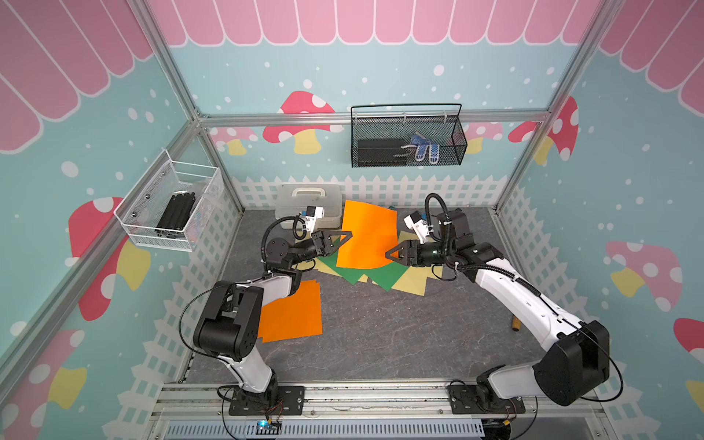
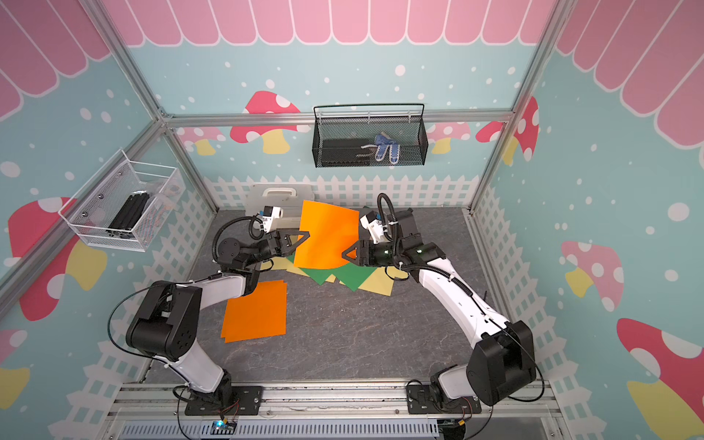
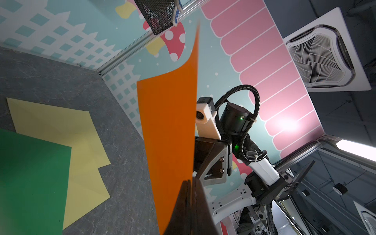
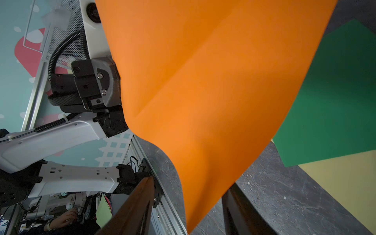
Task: Sort the scattered colored papers by color
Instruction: Pick up the colored paper from the center of the board.
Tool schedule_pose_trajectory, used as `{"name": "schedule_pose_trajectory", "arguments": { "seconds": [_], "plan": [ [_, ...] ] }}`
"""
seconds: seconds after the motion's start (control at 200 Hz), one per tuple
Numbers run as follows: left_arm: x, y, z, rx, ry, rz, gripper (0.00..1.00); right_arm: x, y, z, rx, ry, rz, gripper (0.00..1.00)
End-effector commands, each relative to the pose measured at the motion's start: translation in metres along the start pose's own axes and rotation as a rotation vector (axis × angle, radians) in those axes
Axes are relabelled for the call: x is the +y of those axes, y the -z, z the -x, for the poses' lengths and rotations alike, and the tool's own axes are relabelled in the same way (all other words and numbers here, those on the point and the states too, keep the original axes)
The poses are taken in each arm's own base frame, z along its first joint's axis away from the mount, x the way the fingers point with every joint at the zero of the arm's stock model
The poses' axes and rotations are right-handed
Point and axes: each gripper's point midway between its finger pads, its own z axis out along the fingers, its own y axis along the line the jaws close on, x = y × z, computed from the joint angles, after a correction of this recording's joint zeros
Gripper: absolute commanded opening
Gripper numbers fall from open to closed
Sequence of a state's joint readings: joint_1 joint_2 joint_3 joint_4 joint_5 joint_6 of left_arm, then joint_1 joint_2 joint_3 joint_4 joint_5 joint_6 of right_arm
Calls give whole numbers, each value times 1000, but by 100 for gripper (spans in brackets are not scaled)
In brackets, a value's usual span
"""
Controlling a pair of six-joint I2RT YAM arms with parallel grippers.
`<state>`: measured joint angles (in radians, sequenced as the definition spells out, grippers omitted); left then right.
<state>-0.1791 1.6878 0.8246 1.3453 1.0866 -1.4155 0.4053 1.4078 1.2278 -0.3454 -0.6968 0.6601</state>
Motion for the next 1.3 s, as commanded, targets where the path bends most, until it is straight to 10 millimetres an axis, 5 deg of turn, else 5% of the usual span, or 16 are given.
{"name": "schedule_pose_trajectory", "arguments": {
  "seconds": [0.0,0.135,0.38,0.811,0.956,1.296],
  "plan": [
    [-24,2,3,-18,-50,-44,0,13,12,34,-153,6,60,54],
    [-35,3,8,-33,-66,-55,0,8,12,41,-183,-30,77,52],
    [-85,-1,24,-25,-137,-123,0,-14,23,38,-212,-67,81,53],
    [-153,3,35,-53,-224,-202,0,37,53,87,-450,-159,741,54],
    [-165,4,35,-55,-237,-213,0,23,34,90,-427,-220,739,53],
    [-173,3,37,-57,-257,-202,0,68,42,88,-364,-123,815,55]
  ]
}}
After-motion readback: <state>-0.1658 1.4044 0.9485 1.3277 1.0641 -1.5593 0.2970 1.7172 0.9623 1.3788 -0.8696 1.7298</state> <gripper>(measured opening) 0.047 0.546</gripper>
